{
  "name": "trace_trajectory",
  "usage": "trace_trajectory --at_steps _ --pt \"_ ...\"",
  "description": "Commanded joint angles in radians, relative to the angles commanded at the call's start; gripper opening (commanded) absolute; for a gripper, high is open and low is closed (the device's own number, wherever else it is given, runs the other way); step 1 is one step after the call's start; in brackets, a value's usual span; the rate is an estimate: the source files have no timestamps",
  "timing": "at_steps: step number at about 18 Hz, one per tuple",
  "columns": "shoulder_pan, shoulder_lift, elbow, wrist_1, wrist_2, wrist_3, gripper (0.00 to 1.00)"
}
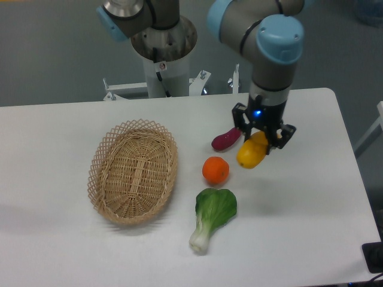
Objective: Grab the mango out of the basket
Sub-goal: 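Lift the mango out of the basket and carry it beside the sweet potato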
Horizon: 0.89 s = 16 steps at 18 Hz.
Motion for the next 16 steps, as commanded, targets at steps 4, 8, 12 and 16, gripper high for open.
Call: trace_trajectory --at_steps 4,8,12,16 --pt "0.012 0.000 0.003 0.002 0.000 0.014 0.43" --pt "0.018 -0.003 0.015 0.002 -0.002 0.014 0.43" --pt "0.020 -0.003 0.014 0.000 -0.003 0.014 0.43" --pt "0.020 -0.003 0.014 0.000 -0.012 0.014 0.43"
